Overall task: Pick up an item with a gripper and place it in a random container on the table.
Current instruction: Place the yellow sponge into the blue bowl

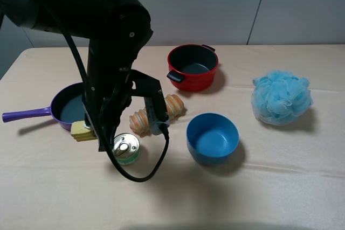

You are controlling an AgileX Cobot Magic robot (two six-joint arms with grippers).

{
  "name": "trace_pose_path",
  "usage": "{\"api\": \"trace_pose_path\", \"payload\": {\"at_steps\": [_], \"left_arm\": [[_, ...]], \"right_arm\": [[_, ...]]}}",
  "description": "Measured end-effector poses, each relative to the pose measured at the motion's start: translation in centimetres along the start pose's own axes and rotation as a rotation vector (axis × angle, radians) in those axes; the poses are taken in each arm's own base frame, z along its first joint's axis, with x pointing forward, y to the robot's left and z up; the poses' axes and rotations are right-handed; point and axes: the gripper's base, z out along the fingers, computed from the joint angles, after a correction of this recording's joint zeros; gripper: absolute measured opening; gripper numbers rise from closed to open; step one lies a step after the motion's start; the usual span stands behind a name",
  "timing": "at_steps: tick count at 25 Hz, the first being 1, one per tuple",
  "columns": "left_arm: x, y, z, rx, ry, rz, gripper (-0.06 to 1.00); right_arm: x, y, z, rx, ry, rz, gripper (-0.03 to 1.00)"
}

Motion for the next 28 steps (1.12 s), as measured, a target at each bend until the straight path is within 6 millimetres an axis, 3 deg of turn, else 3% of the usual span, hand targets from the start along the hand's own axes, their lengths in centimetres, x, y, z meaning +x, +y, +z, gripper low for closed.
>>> {"api": "trace_pose_path", "payload": {"at_steps": [8,13,22,28], "left_arm": [[-2.4,-1.8,-3.9,-0.073,-0.127,0.047,0.23],[-3.9,-2.9,-5.3,-0.116,-0.238,0.07,0.23],[-7.4,-4.4,-4.3,-0.106,-0.372,0.106,0.23],[-8.9,-4.5,-4.9,-0.131,-0.471,0.114,0.23]], "right_arm": [[0.0,0.0,0.0,0.0,0.0,0.0,0.69],[0.0,0.0,0.0,0.0,0.0,0.0,0.69],[0.0,0.0,0.0,0.0,0.0,0.0,0.69],[0.0,0.0,0.0,0.0,0.0,0.0,0.69]]}}
